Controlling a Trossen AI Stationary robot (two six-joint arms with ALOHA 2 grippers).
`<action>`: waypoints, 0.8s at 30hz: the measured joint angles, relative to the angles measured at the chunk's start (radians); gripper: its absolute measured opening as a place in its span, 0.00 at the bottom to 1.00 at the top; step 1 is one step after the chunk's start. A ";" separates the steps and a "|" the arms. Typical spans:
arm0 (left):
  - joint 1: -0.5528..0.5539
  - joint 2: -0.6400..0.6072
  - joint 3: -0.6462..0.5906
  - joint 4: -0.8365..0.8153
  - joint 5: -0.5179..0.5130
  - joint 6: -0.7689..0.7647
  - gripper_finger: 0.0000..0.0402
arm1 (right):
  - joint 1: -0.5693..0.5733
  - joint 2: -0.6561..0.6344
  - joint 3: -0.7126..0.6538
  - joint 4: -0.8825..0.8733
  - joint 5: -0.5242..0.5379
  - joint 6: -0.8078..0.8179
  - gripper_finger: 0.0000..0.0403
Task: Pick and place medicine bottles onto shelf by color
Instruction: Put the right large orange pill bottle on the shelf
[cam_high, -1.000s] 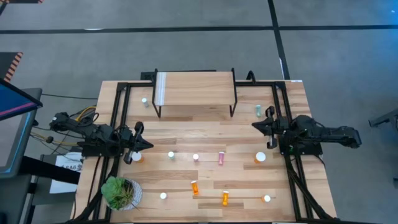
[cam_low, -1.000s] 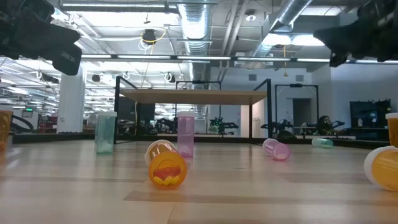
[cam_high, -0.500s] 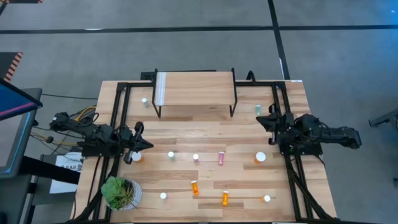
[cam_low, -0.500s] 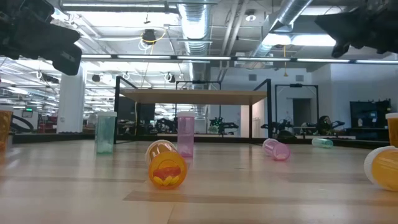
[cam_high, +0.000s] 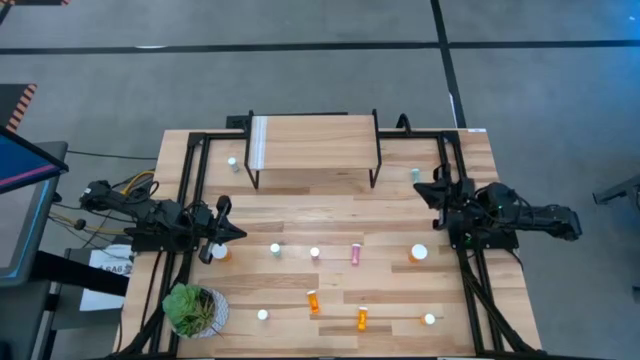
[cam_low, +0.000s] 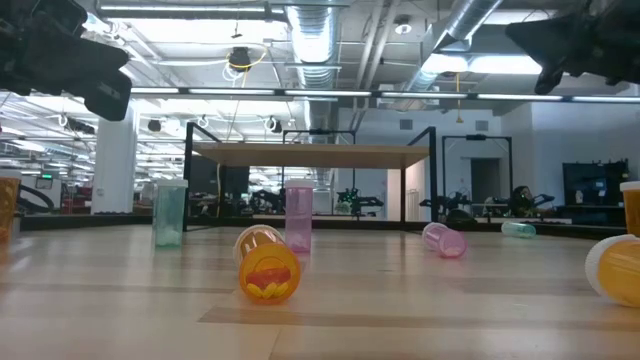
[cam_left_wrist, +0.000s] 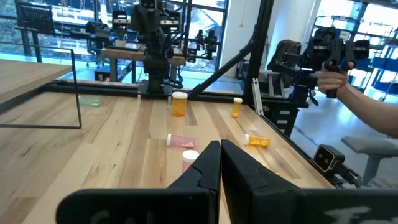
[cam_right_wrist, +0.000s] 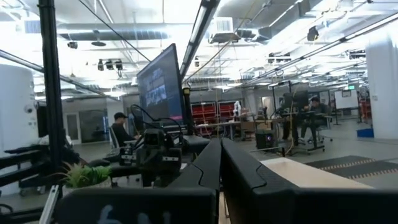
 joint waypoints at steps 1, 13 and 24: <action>0.000 0.000 0.000 0.000 0.000 -0.001 0.00 | 0.000 0.000 0.000 -0.005 0.000 -0.001 0.09; 0.000 0.000 0.000 0.000 0.000 -0.001 0.00 | 0.000 0.000 0.022 -0.064 0.006 -0.016 0.09; 0.000 0.000 0.000 0.000 0.000 -0.003 0.00 | 0.071 0.217 0.207 -0.123 0.019 -0.002 0.09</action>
